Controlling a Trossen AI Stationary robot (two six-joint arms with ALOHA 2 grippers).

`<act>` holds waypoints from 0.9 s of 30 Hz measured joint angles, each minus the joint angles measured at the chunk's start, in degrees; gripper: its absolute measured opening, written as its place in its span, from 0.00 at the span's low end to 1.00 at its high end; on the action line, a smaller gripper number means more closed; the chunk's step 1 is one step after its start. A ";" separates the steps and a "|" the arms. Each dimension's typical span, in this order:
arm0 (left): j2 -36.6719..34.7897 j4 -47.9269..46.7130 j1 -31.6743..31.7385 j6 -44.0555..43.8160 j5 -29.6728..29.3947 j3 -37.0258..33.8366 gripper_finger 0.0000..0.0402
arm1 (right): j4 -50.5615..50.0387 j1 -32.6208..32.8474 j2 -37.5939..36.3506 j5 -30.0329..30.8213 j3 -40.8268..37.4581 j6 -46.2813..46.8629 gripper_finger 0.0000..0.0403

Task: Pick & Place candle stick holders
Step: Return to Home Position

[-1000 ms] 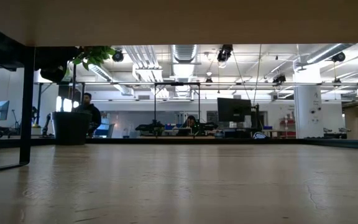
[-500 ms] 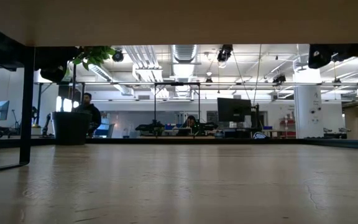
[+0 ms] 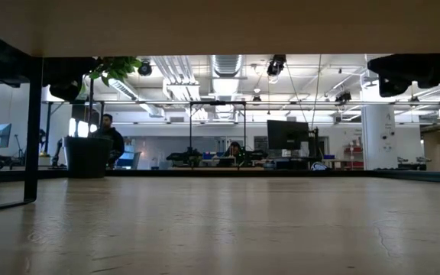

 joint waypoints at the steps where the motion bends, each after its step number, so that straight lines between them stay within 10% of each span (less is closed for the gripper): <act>1: 0.00 0.02 0.00 0.00 0.00 0.00 0.06 | -0.03 0.00 0.38 0.00 0.00 0.45 0.02; 27: 0.00 0.01 0.02 0.00 0.00 0.02 0.06 | -0.04 0.00 1.73 0.04 0.00 1.66 0.02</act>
